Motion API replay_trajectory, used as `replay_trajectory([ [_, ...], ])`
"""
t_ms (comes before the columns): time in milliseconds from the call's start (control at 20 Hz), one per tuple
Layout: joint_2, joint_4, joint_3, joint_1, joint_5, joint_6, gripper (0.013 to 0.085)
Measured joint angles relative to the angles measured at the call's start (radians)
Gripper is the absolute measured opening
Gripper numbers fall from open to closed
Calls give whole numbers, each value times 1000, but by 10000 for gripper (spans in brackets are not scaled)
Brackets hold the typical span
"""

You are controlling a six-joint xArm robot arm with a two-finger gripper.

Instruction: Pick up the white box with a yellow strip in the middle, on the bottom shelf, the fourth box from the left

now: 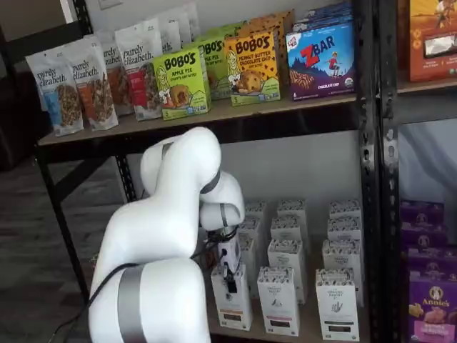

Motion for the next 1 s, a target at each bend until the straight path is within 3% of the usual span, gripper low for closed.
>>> replay_trajectory([
  [500,0,6,-25,5,56,0,690],
  [800,-3,0,-21,11,59,11,530],
  [1000,-10,-3,-9,14,60,17,530],
])
